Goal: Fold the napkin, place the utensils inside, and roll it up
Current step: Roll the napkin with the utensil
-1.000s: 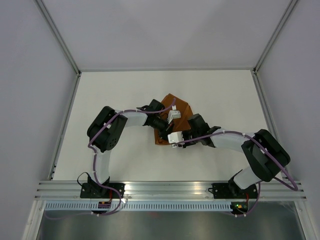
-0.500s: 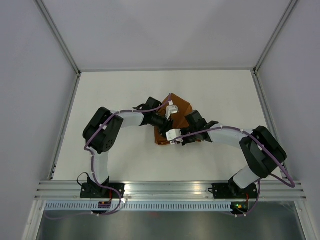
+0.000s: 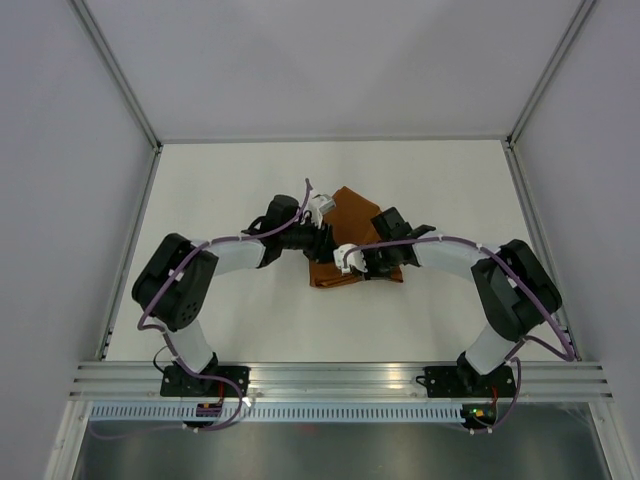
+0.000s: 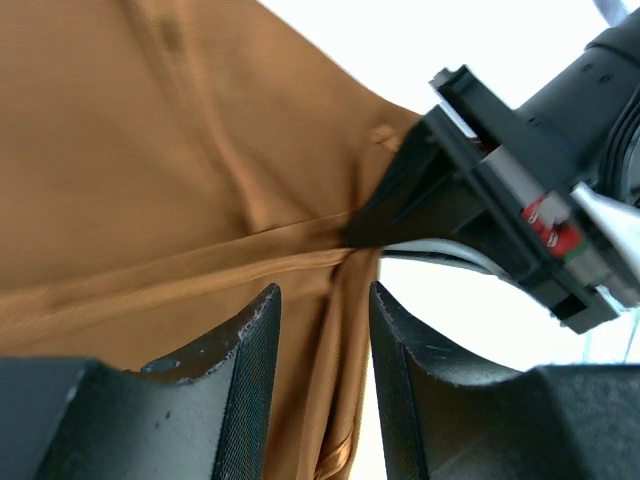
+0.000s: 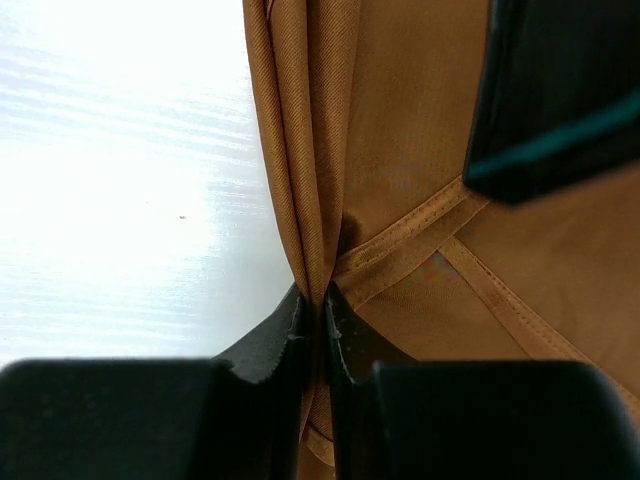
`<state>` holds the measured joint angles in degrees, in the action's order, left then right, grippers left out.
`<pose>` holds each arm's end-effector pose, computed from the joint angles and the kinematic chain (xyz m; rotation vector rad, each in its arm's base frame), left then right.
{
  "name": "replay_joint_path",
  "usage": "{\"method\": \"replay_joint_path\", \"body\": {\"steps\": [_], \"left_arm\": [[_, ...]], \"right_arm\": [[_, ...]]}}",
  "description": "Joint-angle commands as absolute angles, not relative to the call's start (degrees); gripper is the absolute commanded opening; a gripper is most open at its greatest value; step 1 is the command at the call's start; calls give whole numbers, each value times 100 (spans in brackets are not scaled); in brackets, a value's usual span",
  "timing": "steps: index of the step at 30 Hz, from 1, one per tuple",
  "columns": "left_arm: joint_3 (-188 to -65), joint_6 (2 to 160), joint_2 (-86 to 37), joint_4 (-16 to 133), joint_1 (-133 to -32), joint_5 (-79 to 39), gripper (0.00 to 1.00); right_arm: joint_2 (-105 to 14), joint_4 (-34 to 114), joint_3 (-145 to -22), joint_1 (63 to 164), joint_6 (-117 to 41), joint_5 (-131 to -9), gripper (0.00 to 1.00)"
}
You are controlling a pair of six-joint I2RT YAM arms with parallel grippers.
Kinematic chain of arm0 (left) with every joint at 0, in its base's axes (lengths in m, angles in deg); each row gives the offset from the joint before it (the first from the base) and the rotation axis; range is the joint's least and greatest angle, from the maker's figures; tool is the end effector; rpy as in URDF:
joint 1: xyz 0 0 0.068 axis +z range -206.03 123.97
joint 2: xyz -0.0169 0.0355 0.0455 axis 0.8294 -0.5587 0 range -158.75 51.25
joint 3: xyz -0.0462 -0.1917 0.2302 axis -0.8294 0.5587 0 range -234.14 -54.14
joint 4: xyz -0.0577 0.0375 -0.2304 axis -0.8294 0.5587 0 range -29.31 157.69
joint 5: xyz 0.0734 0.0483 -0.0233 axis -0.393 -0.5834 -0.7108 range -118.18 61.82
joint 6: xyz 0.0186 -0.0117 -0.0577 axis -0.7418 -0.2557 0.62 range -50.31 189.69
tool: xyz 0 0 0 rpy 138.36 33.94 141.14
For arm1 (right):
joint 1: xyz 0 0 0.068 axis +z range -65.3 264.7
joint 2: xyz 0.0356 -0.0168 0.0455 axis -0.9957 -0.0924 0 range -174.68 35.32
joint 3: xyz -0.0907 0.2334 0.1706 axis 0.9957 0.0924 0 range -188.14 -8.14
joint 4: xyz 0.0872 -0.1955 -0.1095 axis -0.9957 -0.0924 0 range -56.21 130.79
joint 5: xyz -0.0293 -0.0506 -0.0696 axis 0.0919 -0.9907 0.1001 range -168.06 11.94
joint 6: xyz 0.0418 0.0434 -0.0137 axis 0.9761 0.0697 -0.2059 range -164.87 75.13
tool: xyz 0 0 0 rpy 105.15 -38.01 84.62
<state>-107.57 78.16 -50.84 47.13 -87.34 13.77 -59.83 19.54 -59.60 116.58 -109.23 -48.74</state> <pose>0.2937 -0.2150 0.2123 0.8663 2.0726 -1.1838 0.2404 0.1764 0.1931 -1.9931 1.5884 0.4808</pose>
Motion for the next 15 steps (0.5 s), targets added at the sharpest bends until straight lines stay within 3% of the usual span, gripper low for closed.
{"method": "replay_joint_path", "body": {"steps": [1,9,15], "left_arm": [[-10172,8418,-4456,3724,-8671,68,45],[-8957,8727,-3489,2055,-8627,-1455,43],[-8456,7544,-2944,1490,-9143,-2255,44]], "right_arm": [[-6355,881,-6139,11494,-10789,-4344,17],[-7075,-243,-6904,11134,-10973,-3825,16],[-7664,-999,-7554,10896,-11078,-3535,17]]}}
